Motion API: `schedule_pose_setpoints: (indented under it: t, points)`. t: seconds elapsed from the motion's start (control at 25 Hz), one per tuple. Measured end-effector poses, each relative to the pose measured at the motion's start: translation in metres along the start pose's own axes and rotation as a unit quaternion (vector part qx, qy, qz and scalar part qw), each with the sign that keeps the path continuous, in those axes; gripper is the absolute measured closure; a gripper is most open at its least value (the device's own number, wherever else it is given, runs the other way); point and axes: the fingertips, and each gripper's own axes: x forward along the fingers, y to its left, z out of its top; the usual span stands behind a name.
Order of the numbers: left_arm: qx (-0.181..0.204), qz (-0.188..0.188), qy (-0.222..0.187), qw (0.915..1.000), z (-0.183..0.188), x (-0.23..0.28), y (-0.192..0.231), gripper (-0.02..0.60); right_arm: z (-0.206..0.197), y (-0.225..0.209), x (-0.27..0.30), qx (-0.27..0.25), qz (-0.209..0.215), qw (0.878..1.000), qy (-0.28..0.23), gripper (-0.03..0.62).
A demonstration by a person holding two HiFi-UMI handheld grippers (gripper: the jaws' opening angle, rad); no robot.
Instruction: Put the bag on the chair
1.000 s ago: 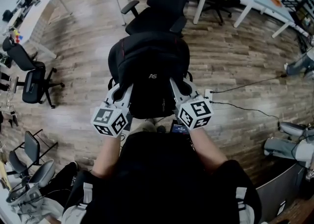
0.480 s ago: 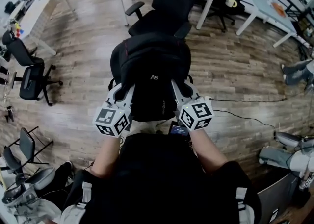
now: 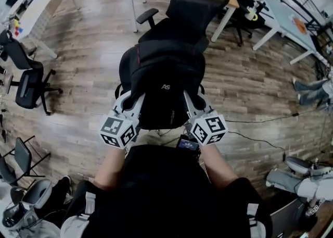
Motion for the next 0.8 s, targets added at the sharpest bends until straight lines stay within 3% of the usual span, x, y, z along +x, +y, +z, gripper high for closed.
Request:
schedule_pose_setpoints:
  t: [0.48, 0.8]
  points:
    - [-0.004, -0.034, -0.014, 0.9993, 0.042, 0.070, 0.084, 0.553, 0.038, -0.033, 0.106, -0.010, -0.011, 1.000, 0.004, 0.566]
    - [0.001, -0.018, -0.017, 0.9997, 0.058, 0.089, 0.129, 0.552, 0.047, -0.036, 0.156, -0.011, -0.003, 1.000, 0.002, 0.565]
